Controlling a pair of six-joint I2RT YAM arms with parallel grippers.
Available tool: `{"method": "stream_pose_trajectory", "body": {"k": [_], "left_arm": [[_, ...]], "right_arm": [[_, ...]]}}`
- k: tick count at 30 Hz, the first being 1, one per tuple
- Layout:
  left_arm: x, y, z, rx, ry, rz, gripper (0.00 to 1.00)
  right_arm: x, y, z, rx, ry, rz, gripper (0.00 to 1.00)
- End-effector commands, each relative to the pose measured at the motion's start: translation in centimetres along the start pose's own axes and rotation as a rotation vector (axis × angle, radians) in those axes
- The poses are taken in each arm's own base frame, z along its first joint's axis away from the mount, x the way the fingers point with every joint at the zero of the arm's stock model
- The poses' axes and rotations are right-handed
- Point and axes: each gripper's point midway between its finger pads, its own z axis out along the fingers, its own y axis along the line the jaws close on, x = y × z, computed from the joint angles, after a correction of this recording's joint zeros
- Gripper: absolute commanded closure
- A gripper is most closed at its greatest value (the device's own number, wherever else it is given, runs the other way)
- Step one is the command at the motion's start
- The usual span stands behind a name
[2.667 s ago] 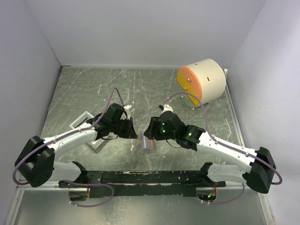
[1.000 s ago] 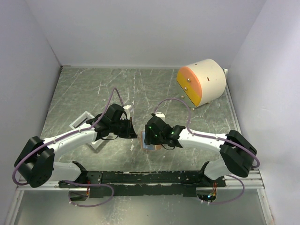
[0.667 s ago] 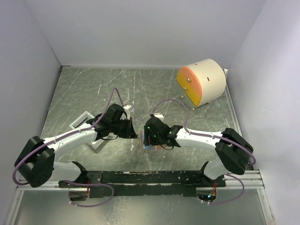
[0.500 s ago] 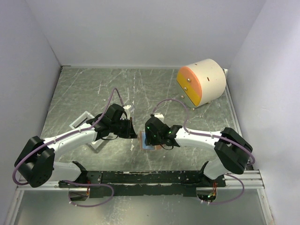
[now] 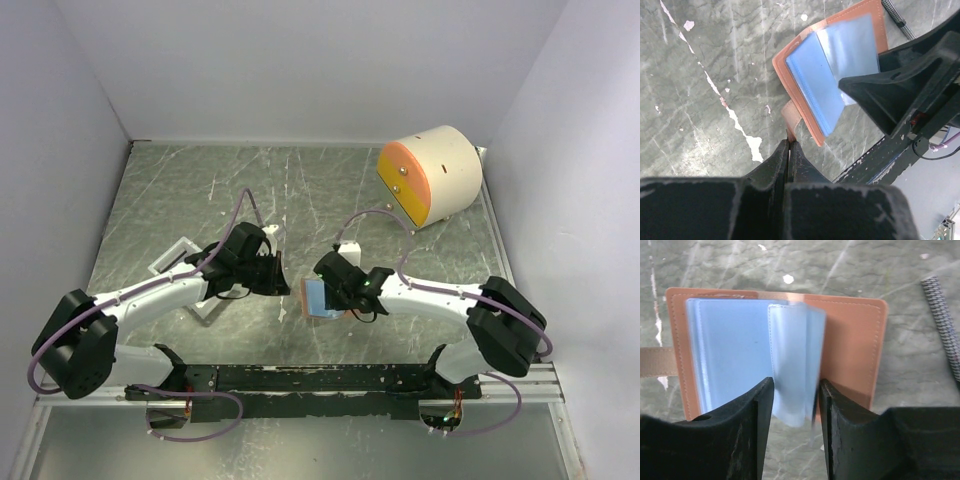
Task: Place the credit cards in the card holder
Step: Open the card holder at the center of the board.
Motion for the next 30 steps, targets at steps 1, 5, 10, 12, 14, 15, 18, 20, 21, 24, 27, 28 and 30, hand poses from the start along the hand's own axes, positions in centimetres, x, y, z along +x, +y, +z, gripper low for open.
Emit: {"method": "stream_pose_trajectory", "body": {"k": [1,5,10,12,14,15,18,20,21,24,27,28,30], "left_arm": [[0.7,1.0,0.4,-0.039,0.017,0.002,0.93],[0.9,1.2,0.5,-0.047,0.020,-0.003,0.93],[1.0,1.1,0.7,-0.042,0.027,-0.005,0.93],[0.9,1.1,0.7,-0.040,0.026,-0.005,0.93],[0.9,1.1,0.7,-0.038,0.027,-0.007,0.93],[1.0,1.0,0.7,-0.035,0.028,-0.009,0.93],[1.0,0.7,0.8,-0.019,0.027,-0.012,0.93],[1.0,0.6,0.8,-0.008,0.025,-0.016,0.93],[1.0,0.5,0.8,-0.001,0.023,-0.019,0.93],[1.1,0.2,0.9,0.021,0.019,-0.023,0.93],[1.1,0.0,0.9,0.031,0.019,-0.027,0.93],[1.1,0.0,0.9,0.032,0.018,-0.027,0.93],[1.0,-0.1,0.9,0.037,0.018,-0.030,0.89]], "right_arm": [[-0.3,-2.9,-0.8,0.115,-0.046,0.002,0.59],[-0.2,-4.2,-1.2,0.173,-0.053,-0.009,0.59],[-0.8,-5.6,-1.6,0.250,-0.073,-0.018,0.59],[-1.2,-6.1,-2.1,0.284,-0.085,-0.023,0.56],[-1.6,-6.3,-2.4,0.307,-0.094,-0.021,0.51],[-1.8,-6.1,-2.4,0.306,-0.096,-0.026,0.50],[-2.1,-5.7,-2.2,0.299,-0.092,-0.037,0.53],[-2.3,-5.4,-2.1,0.299,-0.091,-0.043,0.59],[-2.4,-5.2,-2.0,0.293,-0.092,-0.048,0.61],[-3.1,-4.1,-2.0,0.252,-0.100,-0.055,0.67],[-3.4,-3.6,-1.9,0.236,-0.101,-0.061,0.68],[-3.5,-3.5,-1.9,0.237,-0.101,-0.064,0.69],[-3.6,-3.3,-1.9,0.235,-0.100,-0.064,0.69]]}}
